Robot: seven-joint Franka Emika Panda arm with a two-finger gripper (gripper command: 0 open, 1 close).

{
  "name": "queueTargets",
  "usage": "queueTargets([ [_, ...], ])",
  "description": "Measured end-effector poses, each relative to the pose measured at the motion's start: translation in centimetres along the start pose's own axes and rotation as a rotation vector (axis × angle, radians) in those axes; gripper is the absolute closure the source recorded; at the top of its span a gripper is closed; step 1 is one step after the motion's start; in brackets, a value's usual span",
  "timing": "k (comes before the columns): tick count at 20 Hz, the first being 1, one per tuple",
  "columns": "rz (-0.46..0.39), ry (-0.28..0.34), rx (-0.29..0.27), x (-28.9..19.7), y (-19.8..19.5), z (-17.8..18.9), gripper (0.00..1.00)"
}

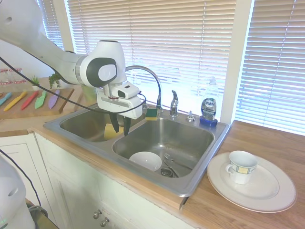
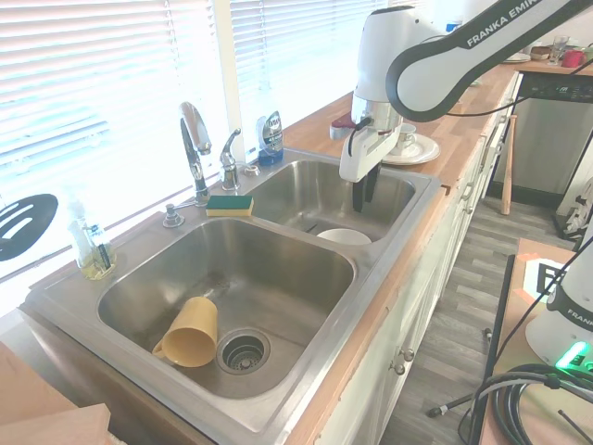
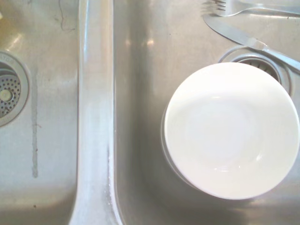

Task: Turn off the faucet

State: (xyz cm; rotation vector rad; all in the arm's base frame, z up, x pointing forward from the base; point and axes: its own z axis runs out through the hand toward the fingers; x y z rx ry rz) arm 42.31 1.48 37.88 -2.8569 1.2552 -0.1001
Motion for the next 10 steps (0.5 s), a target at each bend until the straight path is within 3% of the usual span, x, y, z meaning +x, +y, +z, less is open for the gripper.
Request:
queueTargets([
  [5, 0.003, 0.009, 0.002, 0.4, 0.1, -0.3, 1.00],
  [10, -0.009, 0.094, 0.044, 2.2, -2.0, -2.2, 1.00],
])
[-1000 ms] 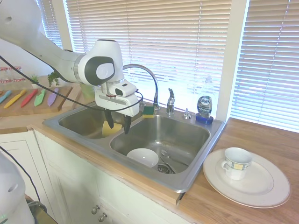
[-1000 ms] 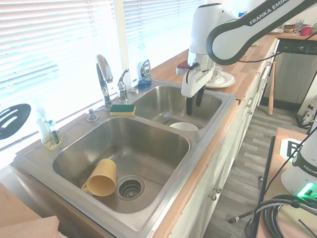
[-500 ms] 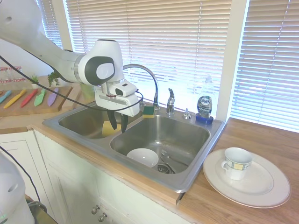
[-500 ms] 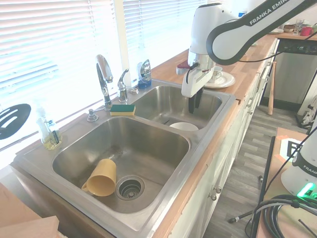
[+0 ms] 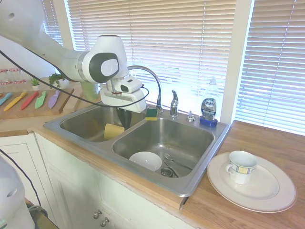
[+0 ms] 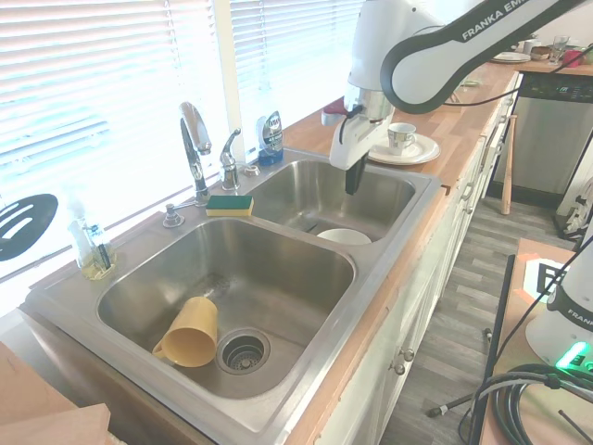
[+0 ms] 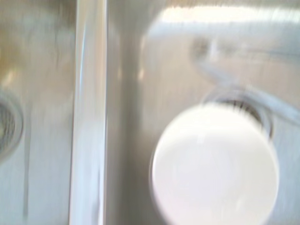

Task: Turn off the faucet

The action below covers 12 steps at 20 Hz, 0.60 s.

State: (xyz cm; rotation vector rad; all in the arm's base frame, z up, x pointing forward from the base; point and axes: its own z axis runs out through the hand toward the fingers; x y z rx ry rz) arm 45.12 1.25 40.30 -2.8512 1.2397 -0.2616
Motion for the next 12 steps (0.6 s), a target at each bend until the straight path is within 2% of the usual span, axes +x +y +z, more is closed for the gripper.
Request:
queueTargets([
  [12, 0.054, 0.197, 0.114, 11.0, -11.1, -2.0, 1.00],
])
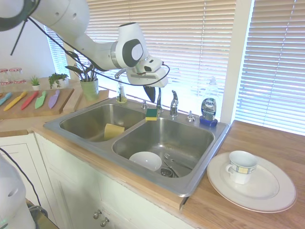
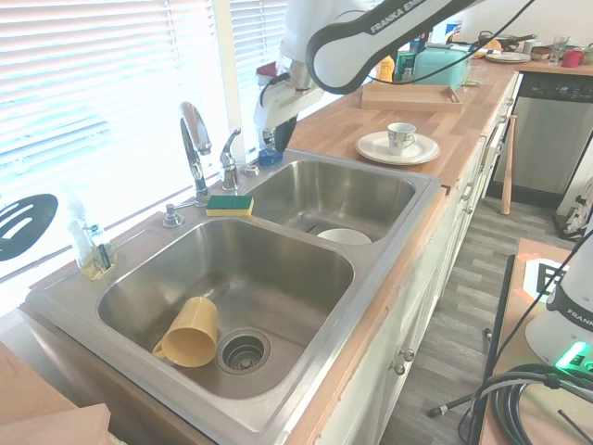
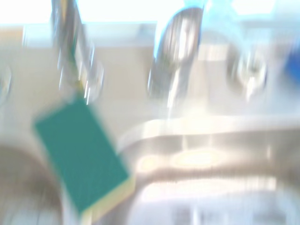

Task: Turn off the faucet

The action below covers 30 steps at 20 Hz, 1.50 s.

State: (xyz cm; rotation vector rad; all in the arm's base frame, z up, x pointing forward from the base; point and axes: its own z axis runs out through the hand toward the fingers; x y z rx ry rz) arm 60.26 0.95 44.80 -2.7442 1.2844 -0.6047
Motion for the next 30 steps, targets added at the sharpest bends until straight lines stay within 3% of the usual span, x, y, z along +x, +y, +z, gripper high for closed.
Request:
queueTargets([
  [5, 0.019, 0.074, 0.033, 3.4, -4.9, 0.9, 1.00],
  [12, 0.052, 0.119, 0.066, 7.3, -9.2, -0.2, 1.00],
  [18, 0.078, 0.113, 0.045, 9.1, -10.6, 1.9, 1.00],
  [30, 0.110, 0.072, -0.012, 9.8, -9.2, 6.5, 1.00],
])
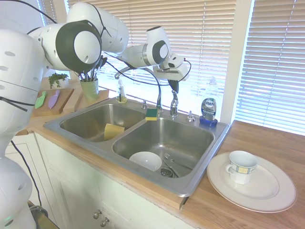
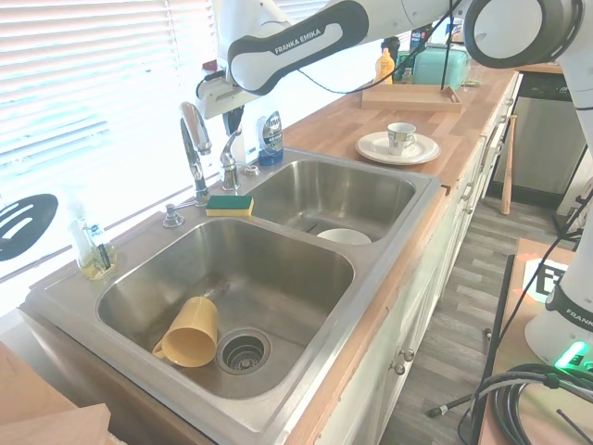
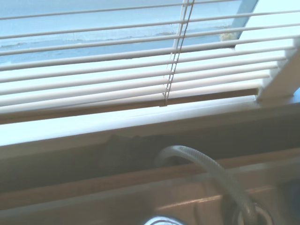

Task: Turn off the faucet

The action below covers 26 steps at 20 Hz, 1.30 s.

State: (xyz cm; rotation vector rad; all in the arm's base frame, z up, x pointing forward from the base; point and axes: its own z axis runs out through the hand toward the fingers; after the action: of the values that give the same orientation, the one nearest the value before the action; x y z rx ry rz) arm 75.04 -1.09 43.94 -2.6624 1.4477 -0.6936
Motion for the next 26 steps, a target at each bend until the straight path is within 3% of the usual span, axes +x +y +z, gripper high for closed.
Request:
queueTargets([
  [8, 0.005, -0.015, -0.003, -0.3, 0.2, 0.4, 1.00],
  [19, 0.015, -0.051, -0.039, -1.5, 3.1, 3.7, 1.00],
  [26, 0.003, -0.046, -0.019, -2.1, 2.4, 2.3, 1.00],
])
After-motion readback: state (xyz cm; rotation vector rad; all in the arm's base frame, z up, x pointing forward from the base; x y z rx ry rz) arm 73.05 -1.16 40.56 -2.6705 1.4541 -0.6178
